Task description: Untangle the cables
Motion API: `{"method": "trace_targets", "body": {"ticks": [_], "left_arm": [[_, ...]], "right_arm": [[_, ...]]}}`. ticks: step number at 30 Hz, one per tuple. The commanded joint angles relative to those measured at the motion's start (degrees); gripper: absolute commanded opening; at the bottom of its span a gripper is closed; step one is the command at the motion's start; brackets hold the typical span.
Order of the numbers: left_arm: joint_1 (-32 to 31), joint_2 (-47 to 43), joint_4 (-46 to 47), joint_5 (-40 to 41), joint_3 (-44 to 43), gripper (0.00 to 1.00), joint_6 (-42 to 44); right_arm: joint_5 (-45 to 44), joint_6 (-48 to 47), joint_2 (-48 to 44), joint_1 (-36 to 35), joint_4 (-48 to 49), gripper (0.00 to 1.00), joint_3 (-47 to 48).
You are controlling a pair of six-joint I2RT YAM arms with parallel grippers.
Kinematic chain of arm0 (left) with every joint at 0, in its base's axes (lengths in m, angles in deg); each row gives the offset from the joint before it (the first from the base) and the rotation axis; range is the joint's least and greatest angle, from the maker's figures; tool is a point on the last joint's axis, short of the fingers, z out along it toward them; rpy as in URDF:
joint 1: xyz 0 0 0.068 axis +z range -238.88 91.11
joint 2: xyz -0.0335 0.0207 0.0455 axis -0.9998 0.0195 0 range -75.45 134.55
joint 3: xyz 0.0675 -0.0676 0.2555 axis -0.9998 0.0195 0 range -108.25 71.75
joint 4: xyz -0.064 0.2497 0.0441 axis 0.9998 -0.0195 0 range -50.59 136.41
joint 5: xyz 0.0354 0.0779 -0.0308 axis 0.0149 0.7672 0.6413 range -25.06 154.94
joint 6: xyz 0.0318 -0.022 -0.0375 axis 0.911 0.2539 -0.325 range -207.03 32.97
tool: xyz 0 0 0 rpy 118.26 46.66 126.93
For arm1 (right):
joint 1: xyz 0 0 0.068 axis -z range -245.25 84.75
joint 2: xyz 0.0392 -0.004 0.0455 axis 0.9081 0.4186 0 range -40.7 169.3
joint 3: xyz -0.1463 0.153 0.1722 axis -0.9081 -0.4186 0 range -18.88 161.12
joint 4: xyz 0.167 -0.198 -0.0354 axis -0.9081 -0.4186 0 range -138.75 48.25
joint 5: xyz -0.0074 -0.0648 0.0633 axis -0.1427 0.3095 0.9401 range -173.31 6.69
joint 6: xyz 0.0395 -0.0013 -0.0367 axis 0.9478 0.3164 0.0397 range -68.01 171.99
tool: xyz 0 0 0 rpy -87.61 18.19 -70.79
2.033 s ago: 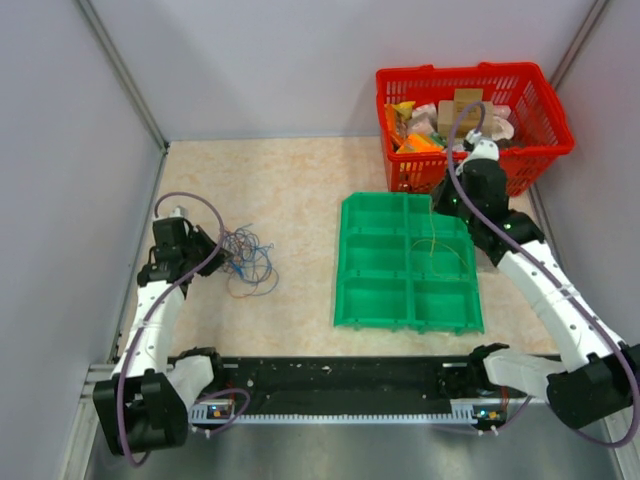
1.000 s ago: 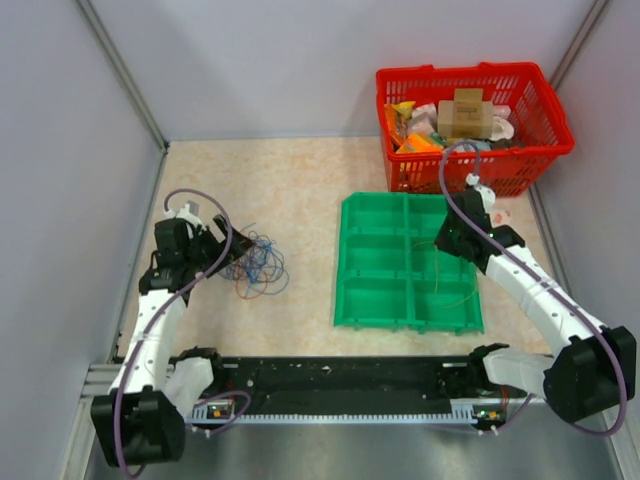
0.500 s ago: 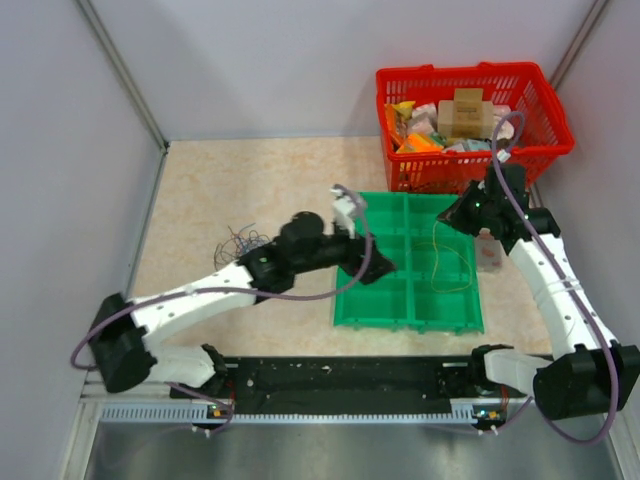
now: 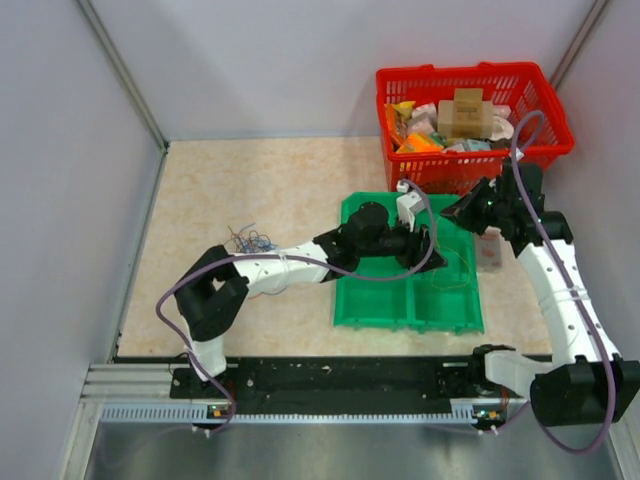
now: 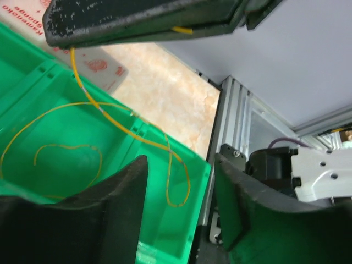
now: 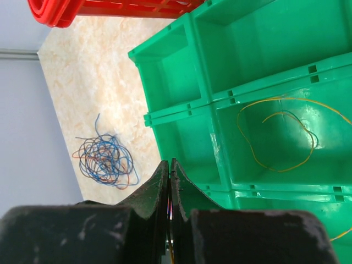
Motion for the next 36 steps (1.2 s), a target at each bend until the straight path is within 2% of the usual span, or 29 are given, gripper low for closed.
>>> {"method": "trace_targets", "body": {"ticks": [1,2,4,5,6,7,10,13,15,17,22,29,32,36], "left_arm": [[-0.7,3.4,4.5,-0.8,-5.6,0.47,-1.6],[-0.8,4.3,3.1,0.7,-7.1,0.44,-0.4],[-0.8,6.0,-0.3,2.1,-10.2,0.30,3.1],[-0.8,6.7,-1.8,3.8,-11.4,0.20,4.8],[-0.8,7.4,-3.7,6.5,-12.7,0.05,6.6],[-0.8,7.6,-5.6,11.7,-13.7,0.00,8.7],[-0.8,8.0,-2.4,25.8,-12.1,0.00,14.6],[-0.7,10.2,3.7,29.6,-11.9,0.00,20.0],[-0.7,12.5,5.6,26.7,-13.8,0.00,22.4],[-0.7,15.3,2.3,25.1,-16.8,0.00,22.1],[0.2,17.8,6.4,28.3,-12.7,0.00,19.7],[0.7,17.2,-3.9,17.0,-16.0,0.00,15.5],[1.4,18.6,-14.2,12.8,-20.5,0.00,9.7],[2.3,19.3,-18.0,7.9,-20.8,0.02,2.5]], "right_arm": [[1.5,0.5,-2.8,1.3,0.5,0.00,2.1],[1.5,0.6,-3.3,1.6,0.5,0.00,1.9],[1.3,0.6,-4.0,1.8,0.5,0.00,1.6],[1.0,0.5,-4.3,2.0,0.5,0.00,1.5],[0.8,0.1,-4.6,2.3,0.4,0.00,1.4],[0.3,-0.4,-4.9,2.5,0.4,0.00,1.1],[-3.9,-2.4,-7.0,2.9,0.4,0.00,-0.9],[-8.4,-4.6,-10.2,2.9,1.1,0.00,-3.9],[-11.5,-5.4,-11.8,2.9,2.2,0.00,-6.7],[-12.7,-6.7,-11.9,2.9,2.8,0.00,-9.0],[-9.9,-7.1,-12.2,2.9,9.4,0.00,-18.9],[-13.3,-6.3,-7.6,2.9,8.7,0.00,-22.3],[-13.5,-7.2,-4.6,3.0,8.9,0.00,-20.8],[-10.1,-10.9,2.8,2.9,10.1,0.00,-17.4]]}}
